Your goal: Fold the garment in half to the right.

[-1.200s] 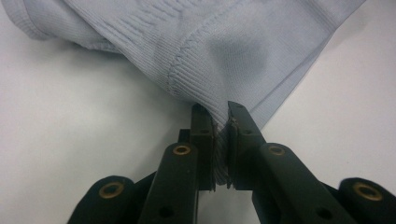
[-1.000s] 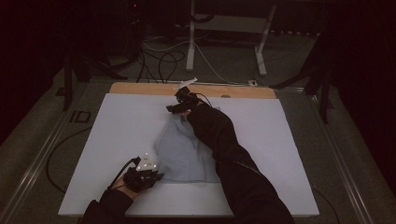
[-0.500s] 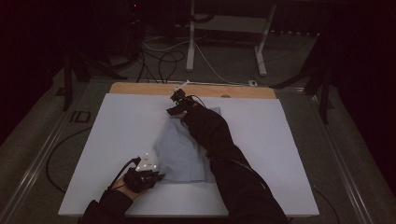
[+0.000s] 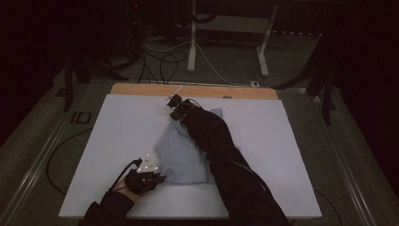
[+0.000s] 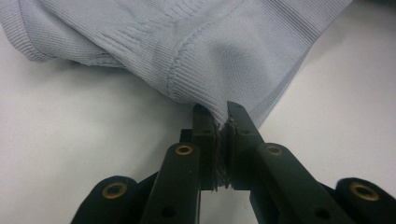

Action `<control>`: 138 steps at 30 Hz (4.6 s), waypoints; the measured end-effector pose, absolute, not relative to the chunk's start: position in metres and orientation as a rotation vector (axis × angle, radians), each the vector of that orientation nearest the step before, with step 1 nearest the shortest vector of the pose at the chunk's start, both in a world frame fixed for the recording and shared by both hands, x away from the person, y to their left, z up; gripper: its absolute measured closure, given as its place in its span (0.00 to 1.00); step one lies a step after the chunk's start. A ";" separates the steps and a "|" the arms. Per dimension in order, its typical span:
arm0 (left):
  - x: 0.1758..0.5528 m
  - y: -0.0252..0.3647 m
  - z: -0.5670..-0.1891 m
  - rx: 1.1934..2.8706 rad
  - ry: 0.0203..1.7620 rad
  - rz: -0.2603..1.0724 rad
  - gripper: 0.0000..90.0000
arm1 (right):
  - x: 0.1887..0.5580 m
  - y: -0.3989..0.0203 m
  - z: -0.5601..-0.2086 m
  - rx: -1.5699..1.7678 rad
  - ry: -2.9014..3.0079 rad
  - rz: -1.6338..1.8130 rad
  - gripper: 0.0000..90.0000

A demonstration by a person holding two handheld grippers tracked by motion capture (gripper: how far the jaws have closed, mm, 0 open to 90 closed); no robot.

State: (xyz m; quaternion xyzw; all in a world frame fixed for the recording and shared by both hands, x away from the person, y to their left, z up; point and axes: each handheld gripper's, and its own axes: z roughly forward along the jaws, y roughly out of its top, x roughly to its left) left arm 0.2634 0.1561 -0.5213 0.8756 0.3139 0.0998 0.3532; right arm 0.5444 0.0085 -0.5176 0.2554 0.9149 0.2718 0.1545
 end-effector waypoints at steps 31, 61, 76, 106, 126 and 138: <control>0.263 0.143 -0.497 2.271 0.696 0.273 0.95 | 0.530 -0.010 -0.470 0.637 2.584 0.852 0.96; 0.275 0.094 -0.458 2.335 0.480 0.256 0.95 | 0.521 -0.061 -0.442 0.684 2.507 0.974 0.96; 0.281 0.069 -0.451 2.360 0.400 0.247 0.95 | 0.520 -0.097 -0.434 0.742 2.471 1.030 0.96; 0.291 -0.009 -0.462 2.432 0.244 0.226 0.95 | 0.525 -0.154 -0.439 0.840 2.464 1.066 0.95; 0.295 -0.045 -0.480 2.490 0.176 0.150 0.74 | 0.527 -0.176 -0.447 0.905 2.447 1.087 0.44; 0.289 -0.043 -0.475 2.501 0.143 0.102 0.48 | 0.524 -0.177 -0.452 0.911 2.484 1.181 0.11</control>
